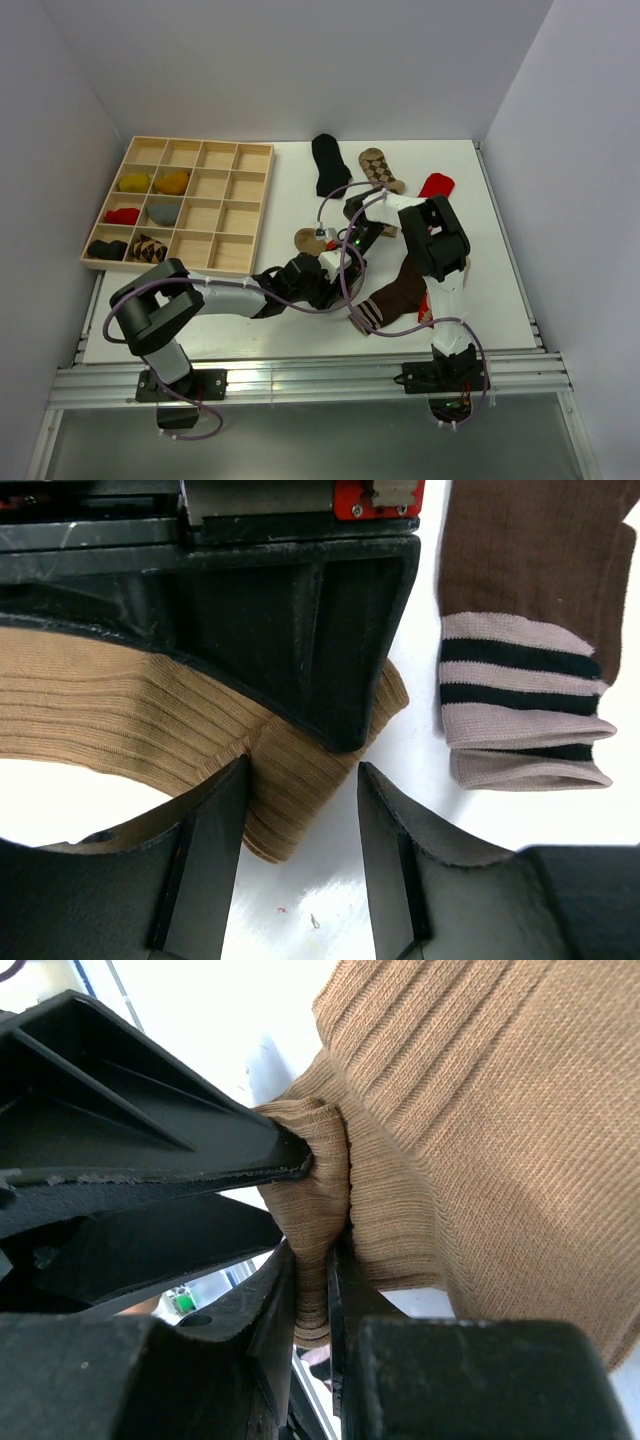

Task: Roll the socks
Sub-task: Roll the sock at the center of the board.

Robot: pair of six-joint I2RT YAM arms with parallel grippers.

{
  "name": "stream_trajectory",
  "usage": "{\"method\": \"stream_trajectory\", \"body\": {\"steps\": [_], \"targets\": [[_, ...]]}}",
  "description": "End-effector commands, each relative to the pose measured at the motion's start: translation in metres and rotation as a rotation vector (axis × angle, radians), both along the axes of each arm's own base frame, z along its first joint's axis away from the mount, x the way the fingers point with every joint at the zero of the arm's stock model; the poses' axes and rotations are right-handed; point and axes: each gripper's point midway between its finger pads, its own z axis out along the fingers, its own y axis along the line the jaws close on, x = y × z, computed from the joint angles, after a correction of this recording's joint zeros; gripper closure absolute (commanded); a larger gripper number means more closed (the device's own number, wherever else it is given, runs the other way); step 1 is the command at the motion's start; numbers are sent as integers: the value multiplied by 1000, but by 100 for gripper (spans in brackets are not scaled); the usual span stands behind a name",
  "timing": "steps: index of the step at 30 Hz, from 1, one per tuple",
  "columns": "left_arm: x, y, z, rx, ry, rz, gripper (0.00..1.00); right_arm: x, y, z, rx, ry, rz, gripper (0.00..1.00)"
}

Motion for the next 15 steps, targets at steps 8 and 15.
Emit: {"method": "stream_trajectory", "body": {"steps": [8, 15], "targets": [[-8, -3, -37, 83, 99, -12, 70, 19, -12, -6, -46, -101, 22, 85], [-16, 1, -43, 41, 242, -30, 93, 32, -18, 3, -26, -190, -32, 49]]}}
